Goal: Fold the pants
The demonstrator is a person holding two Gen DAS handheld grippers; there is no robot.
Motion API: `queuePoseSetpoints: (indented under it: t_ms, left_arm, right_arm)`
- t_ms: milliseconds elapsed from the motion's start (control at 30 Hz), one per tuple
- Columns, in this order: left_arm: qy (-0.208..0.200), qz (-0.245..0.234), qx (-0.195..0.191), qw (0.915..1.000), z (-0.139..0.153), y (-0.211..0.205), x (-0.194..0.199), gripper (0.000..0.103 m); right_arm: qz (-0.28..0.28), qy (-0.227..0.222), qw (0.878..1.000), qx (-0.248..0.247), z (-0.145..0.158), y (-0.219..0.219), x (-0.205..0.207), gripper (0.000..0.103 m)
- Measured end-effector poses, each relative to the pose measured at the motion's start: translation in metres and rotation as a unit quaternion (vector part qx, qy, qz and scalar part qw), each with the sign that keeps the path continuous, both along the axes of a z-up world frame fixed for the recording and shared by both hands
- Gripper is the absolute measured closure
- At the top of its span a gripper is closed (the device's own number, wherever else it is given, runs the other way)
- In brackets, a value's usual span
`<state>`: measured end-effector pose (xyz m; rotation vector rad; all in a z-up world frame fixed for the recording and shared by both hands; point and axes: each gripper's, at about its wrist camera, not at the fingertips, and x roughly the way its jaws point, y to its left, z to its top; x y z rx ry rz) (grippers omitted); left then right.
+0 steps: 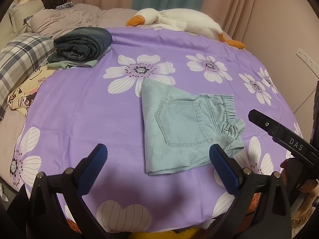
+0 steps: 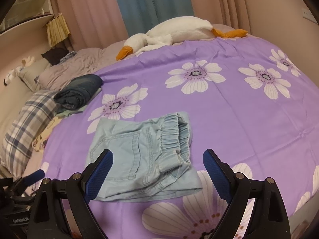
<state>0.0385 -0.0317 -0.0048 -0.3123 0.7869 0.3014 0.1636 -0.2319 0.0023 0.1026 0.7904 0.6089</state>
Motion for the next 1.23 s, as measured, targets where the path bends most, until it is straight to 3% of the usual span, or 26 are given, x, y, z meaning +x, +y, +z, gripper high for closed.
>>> queuePoseSetpoints:
  t_ms: [1233]
  left_arm:
    - [-0.006,-0.005,0.004,1.0000,0.0024,0.0023,-0.0030,0.001]
  right_arm:
    - [0.005,0.001,1.000,-0.010,-0.0014,0.0031,-0.0007,0.012]
